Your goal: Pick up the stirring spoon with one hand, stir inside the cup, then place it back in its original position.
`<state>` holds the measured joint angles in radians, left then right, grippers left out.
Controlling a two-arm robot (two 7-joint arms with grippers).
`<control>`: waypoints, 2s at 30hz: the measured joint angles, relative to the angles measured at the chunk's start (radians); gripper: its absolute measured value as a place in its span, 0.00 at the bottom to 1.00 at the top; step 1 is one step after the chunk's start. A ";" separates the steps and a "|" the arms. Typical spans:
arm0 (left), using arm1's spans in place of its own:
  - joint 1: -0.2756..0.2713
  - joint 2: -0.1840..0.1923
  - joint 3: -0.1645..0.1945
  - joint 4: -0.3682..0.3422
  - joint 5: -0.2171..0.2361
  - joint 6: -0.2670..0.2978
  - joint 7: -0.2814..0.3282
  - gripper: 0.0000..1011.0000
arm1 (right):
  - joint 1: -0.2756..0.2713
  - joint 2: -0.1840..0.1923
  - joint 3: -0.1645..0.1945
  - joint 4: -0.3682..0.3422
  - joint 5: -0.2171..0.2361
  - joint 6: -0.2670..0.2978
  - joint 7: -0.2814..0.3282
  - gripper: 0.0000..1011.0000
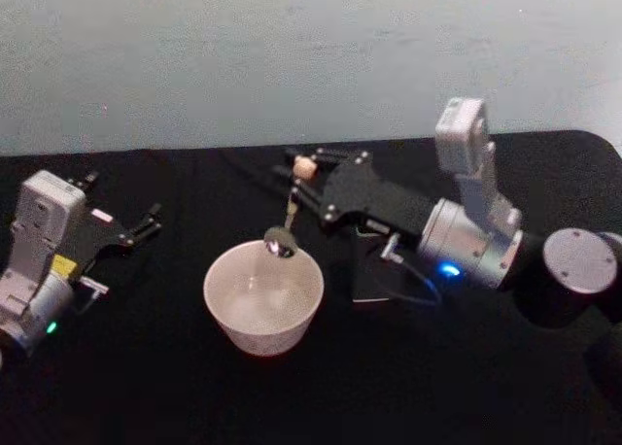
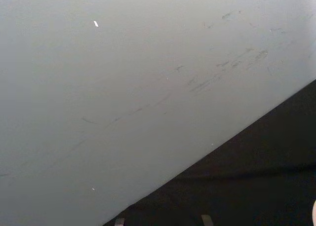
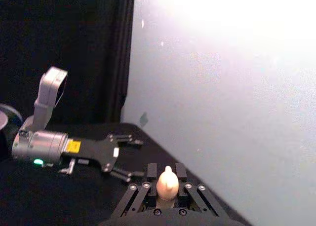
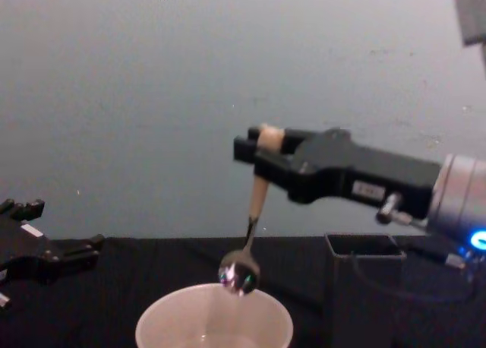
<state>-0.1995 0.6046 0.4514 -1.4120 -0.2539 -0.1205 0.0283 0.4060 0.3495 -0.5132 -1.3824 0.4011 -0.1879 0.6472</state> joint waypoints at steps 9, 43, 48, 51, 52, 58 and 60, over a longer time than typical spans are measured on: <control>0.000 0.000 0.000 0.000 0.000 0.000 0.000 0.99 | -0.012 0.061 0.059 -0.074 0.038 -0.018 -0.009 0.21; 0.000 0.000 0.000 0.000 0.000 0.000 0.000 0.99 | -0.079 0.159 0.143 -0.132 0.027 -0.015 -0.049 0.21; 0.000 0.000 0.000 0.000 0.000 0.000 0.000 0.99 | -0.072 0.150 0.134 -0.109 0.012 -0.010 -0.053 0.21; 0.000 0.000 0.000 0.000 0.000 0.000 0.000 0.99 | -0.070 0.146 0.129 -0.096 0.008 -0.003 -0.051 0.21; 0.000 0.000 0.000 0.000 0.000 0.000 0.000 0.99 | -0.070 0.146 0.129 -0.096 0.008 -0.003 -0.051 0.21; 0.000 0.000 0.000 0.000 0.000 0.000 0.000 0.99 | -0.070 0.141 0.121 -0.085 0.011 0.028 -0.049 0.21; 0.000 0.000 0.000 0.000 0.000 0.000 0.000 0.99 | -0.074 0.142 0.119 -0.085 0.020 0.044 -0.048 0.21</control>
<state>-0.1996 0.6047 0.4514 -1.4120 -0.2539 -0.1206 0.0283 0.3322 0.4914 -0.3947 -1.4675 0.4213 -0.1436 0.5997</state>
